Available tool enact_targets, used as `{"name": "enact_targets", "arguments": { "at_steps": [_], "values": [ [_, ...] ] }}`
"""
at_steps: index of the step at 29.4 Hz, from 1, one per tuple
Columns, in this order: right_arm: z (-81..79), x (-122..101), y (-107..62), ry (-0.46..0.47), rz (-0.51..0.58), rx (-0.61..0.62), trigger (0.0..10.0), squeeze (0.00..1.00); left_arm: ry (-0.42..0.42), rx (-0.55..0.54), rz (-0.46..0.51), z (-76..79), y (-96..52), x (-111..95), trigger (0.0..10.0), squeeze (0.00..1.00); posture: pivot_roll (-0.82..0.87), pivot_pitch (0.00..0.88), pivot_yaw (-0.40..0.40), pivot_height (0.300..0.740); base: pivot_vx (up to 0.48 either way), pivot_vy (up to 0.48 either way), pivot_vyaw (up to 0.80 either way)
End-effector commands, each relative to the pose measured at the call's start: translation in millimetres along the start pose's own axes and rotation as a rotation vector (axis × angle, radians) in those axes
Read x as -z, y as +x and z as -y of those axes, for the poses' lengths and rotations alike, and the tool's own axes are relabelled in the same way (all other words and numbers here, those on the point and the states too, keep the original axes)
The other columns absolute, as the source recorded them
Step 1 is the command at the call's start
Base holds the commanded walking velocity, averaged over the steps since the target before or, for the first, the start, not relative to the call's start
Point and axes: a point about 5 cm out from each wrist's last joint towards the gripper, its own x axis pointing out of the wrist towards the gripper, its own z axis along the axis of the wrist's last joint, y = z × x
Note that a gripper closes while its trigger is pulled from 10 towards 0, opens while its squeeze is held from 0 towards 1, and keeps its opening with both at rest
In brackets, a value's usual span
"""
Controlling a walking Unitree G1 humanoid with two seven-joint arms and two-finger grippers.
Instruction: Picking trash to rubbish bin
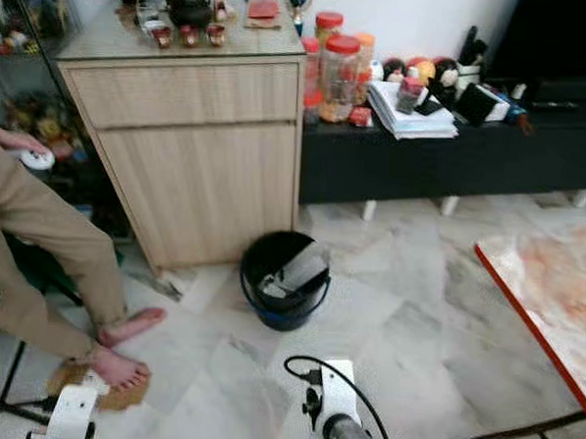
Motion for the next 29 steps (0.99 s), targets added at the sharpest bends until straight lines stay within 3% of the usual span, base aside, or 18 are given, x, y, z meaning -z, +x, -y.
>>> {"name": "enact_targets", "arguments": {
  "at_steps": [1, 19, 29],
  "values": [
    [11.9, 6.2, -2.7, 0.004, -0.019, 0.035, 10.0, 0.0, 0.011, 0.027, 0.004, 9.1, 0.4, -1.5, 10.0, 0.0, 0.12, 0.036, 0.018, 0.74, 0.398, 0.0, 0.0],
    [12.9, 7.8, -3.4, -0.034, -0.023, 0.023, 10.0, 0.0, 0.01, 0.024, -0.002, 9.0, -0.8, 1.9, 10.0, 0.0, 0.13, 0.017, 0.005, 0.74, 0.399, 0.0, 0.0],
    [10.5, 5.0, -2.4, -0.043, -0.017, 0.008, 10.0, 0.0, 0.007, 0.025, 0.001, 9.1, -0.1, 0.1, 10.0, 0.0, 0.14, 0.002, 0.002, 0.74, 0.398, 0.0, 0.66]
  ]
}}
